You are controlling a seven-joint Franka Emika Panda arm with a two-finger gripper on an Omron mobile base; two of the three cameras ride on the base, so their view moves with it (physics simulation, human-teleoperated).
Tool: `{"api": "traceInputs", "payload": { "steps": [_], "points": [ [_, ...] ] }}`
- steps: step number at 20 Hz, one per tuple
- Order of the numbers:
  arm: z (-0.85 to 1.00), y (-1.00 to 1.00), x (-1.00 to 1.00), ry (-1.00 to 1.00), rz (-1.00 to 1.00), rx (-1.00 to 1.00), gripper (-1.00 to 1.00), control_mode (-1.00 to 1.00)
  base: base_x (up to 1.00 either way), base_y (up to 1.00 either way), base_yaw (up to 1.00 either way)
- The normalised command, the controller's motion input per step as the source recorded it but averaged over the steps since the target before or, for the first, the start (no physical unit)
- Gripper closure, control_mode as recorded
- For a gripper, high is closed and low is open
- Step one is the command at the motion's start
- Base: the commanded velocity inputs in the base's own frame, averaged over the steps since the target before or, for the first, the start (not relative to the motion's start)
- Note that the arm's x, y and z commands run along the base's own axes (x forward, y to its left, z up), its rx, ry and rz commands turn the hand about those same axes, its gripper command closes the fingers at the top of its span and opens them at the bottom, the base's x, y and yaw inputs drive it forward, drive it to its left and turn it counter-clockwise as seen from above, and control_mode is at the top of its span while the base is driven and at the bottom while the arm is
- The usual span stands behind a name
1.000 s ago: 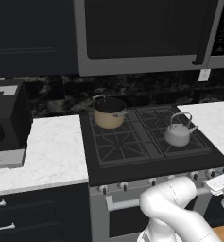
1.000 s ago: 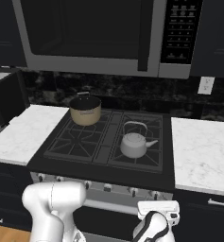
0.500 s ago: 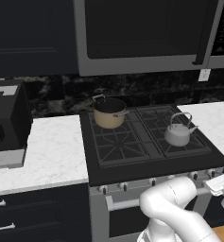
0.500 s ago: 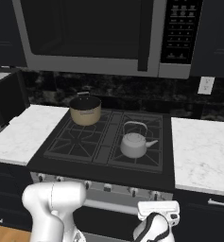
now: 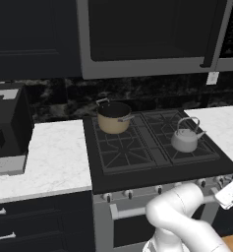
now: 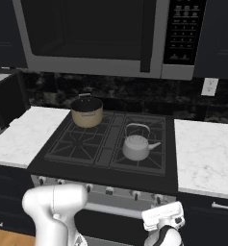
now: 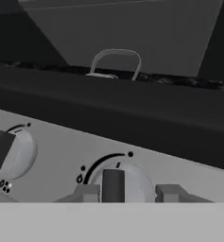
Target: Pick the kettle from the counter and place it on a stove burner. Then turn the burner on.
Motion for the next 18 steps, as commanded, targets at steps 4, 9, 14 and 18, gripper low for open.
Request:
{"api": "traceInputs", "payload": {
  "steps": [4,9,14,18],
  "points": [
    [0.0,0.0,0.0,-0.23,0.19,-0.29,1.0,-1.0,0.0,0.0,0.0],
    [0.0,0.0,0.0,-0.1,0.09,-0.14,1.0,-1.0,0.0,0.0,0.0],
    [0.0,0.0,0.0,0.0,0.0,0.0,1.0,-1.0,0.0,0.0,0.0],
    [0.0,0.0,-0.03,0.0,0.0,0.0,-1.0,-1.0,0.0,0.0,0.0]
  ]
}}
